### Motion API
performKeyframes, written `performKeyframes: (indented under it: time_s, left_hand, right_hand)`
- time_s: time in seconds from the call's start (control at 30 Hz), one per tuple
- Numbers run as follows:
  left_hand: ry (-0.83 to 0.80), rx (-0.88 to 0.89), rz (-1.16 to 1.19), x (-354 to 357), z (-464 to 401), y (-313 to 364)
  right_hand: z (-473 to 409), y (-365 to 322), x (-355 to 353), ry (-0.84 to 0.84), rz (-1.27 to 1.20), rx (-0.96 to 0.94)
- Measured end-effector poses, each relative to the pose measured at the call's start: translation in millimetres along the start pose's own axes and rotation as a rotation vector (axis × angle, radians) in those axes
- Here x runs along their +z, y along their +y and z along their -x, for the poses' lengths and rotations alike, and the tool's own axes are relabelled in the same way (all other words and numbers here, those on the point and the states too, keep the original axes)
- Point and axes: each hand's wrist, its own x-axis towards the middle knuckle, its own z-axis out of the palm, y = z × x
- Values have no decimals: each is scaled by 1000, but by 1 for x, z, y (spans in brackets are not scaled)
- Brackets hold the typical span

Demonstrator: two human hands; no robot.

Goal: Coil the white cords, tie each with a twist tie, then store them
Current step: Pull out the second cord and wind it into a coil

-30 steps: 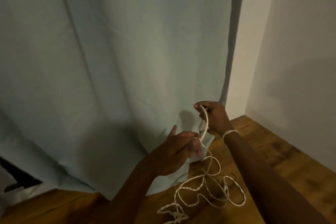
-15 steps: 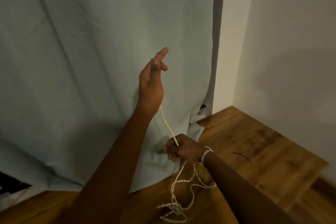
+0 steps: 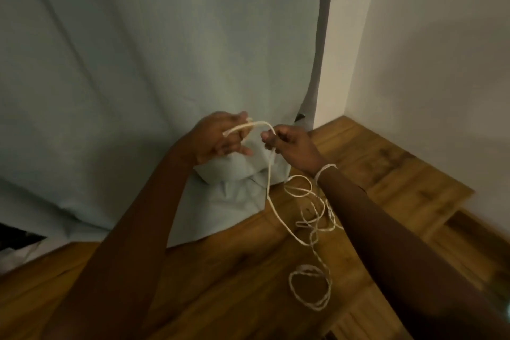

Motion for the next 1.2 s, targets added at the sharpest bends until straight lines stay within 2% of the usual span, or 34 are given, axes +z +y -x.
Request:
performKeyframes:
  time_s: [0.1,0.2,0.27,0.37,0.43,0.53,0.6,0.7,0.83,0.9,1.0,1.1,1.2]
  left_hand:
    - [49,60,310,-4,-1,10]
    - [186,98,449,-12,-5,13]
    - [284,96,495,-18,-6,12]
    - [403,114,571,-26,-4,10]
    - [429,146,666,-28,-5,7]
    - [402,243,779,-25,-9,5]
    - [340,289,761,-22,-15,5]
    - [354,293,581,-16,-27,5]
    - [500,373,284,2,-36,-7]
    - [543,278,241,5,-36,-10]
    - [576,191,406,-9,-37,-11]
    - [526,91,461,-18,-27,-10]
    - [406,13,446,-22,-22,0]
  right_hand:
    - [19,19,16,-264,53,122]
    - [36,40,20,-579,340,206]
    - [47,57,13,-641,566,233]
    - [59,81,-4,-648,680,319]
    - [61,85,-10,-571,643,319]
    - [63,78,-10,-276,420,136]
    - [61,63,-2,-213,282,61]
    - [54,40,8,-202,195,-27]
    - [45,18,2,-106,86,-77]
    - [40,8,-3,-127,73,-108]
    - [33,4,-13,-111,70,-97]
    - [41,19,-15,-101,114,-78]
    - [43,33,-11,-32,115,-27]
